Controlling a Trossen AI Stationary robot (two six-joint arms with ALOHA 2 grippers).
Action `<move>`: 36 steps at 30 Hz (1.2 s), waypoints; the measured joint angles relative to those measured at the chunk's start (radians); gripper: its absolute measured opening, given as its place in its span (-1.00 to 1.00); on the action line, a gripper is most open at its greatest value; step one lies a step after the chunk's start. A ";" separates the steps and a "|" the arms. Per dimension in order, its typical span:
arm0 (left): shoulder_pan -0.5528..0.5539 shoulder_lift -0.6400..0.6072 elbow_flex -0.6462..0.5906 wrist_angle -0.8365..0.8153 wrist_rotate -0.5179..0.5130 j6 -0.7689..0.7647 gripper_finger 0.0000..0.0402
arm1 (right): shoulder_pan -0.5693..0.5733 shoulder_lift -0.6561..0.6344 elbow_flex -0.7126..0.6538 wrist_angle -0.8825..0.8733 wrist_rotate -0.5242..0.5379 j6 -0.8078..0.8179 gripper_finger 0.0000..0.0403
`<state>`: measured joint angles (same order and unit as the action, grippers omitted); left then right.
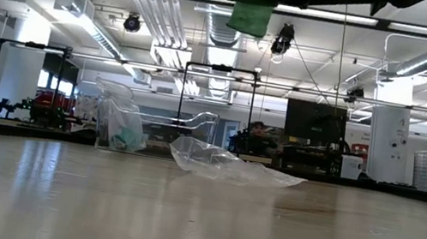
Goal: Roll bandage
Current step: Roll the green bandage
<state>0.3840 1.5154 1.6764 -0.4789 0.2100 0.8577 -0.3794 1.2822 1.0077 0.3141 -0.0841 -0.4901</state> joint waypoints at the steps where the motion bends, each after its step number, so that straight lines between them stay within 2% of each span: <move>1: 0.000 0.008 -0.001 -0.001 0.000 -0.016 0.33 | 0.000 -0.002 0.000 0.000 -0.002 -0.004 -0.74; 4: 0.005 0.034 -0.001 0.001 -0.011 -0.055 0.31 | 0.002 -0.003 0.000 0.000 -0.020 -0.032 -0.74; 8: 0.005 0.067 -0.001 0.000 -0.083 -0.047 0.27 | 0.002 -0.005 0.000 0.001 -0.071 -0.044 -0.74; 15: 0.010 0.073 -0.002 -0.004 -0.093 -0.038 0.11 | 0.002 -0.019 0.001 0.003 -0.081 -0.035 -0.74; 18: 0.011 0.061 -0.002 -0.021 -0.094 -0.045 -0.17 | 0.003 -0.031 0.002 -0.001 -0.081 -0.034 -0.73; 22: 0.010 0.050 -0.002 -0.046 -0.091 -0.058 -0.75 | 0.003 -0.036 0.003 -0.019 -0.084 0.001 -0.62; 23: 0.010 0.047 -0.002 -0.052 -0.089 -0.066 -0.84 | 0.003 -0.036 0.003 -0.021 -0.084 0.009 -0.60; 26: 0.011 0.045 -0.002 -0.063 -0.071 -0.095 -0.83 | 0.003 -0.036 0.003 -0.030 -0.088 0.034 -0.57; 30: 0.011 0.043 -0.002 -0.085 -0.065 -0.106 -0.71 | 0.005 -0.035 0.003 -0.035 -0.089 0.056 -0.63; 36: 0.013 0.042 -0.002 -0.118 0.013 -0.117 -0.85 | 0.010 -0.043 0.003 -0.051 -0.097 0.055 -0.71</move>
<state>0.3969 1.5570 1.6741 -0.5967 0.2228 0.7405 -0.3690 1.2396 1.0107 0.2628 -0.1815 -0.4353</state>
